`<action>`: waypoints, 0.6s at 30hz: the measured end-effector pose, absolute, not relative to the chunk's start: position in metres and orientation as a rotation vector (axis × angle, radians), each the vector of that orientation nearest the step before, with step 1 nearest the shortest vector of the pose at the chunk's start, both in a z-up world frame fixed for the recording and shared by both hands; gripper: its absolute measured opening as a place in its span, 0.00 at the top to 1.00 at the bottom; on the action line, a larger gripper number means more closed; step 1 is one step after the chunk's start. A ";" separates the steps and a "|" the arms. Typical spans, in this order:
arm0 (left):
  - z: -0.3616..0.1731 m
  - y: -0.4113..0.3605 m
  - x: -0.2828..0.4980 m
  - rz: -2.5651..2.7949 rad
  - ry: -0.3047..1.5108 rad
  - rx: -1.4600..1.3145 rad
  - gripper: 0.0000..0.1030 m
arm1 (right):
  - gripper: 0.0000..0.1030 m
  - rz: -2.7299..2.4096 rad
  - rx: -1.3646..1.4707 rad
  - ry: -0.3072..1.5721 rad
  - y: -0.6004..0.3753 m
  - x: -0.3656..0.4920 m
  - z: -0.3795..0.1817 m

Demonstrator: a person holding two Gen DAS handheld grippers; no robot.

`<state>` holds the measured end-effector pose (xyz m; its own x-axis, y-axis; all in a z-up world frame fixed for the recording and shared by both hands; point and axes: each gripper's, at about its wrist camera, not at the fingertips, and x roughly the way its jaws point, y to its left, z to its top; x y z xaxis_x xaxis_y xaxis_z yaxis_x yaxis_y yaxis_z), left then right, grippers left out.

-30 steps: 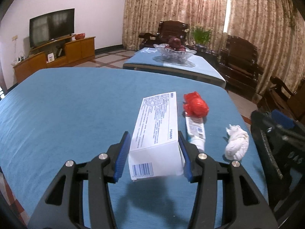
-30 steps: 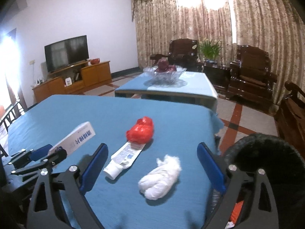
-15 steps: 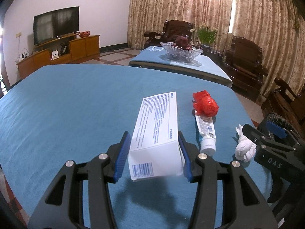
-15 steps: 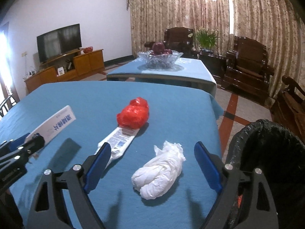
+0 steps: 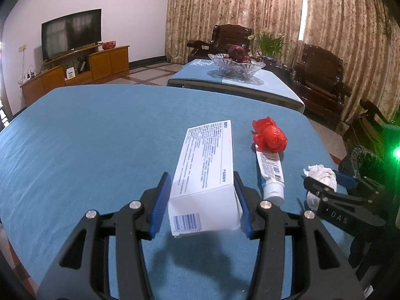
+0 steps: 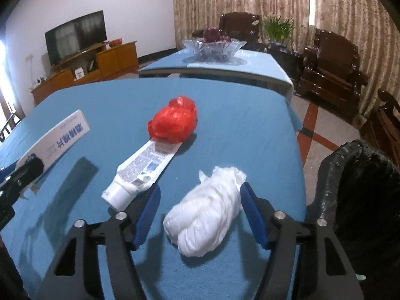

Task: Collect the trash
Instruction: 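Grasp the white cloth bundle with the right gripper while the left holds the box, then carry the box and cloth over the bin and open both grippers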

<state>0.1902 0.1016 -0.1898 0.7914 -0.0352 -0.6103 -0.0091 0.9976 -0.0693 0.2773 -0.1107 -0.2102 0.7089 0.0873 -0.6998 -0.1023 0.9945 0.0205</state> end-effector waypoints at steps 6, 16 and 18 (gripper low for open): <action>-0.187 0.095 0.188 -0.021 0.654 -0.061 0.54 | 0.56 0.125 0.014 0.802 -0.117 0.275 -0.213; -0.172 0.083 0.184 -0.039 0.622 -0.043 0.54 | 0.69 0.181 0.027 0.760 -0.115 0.264 -0.195; -0.168 0.081 0.181 -0.043 0.615 -0.040 0.54 | 0.69 0.184 0.033 0.746 -0.116 0.261 -0.188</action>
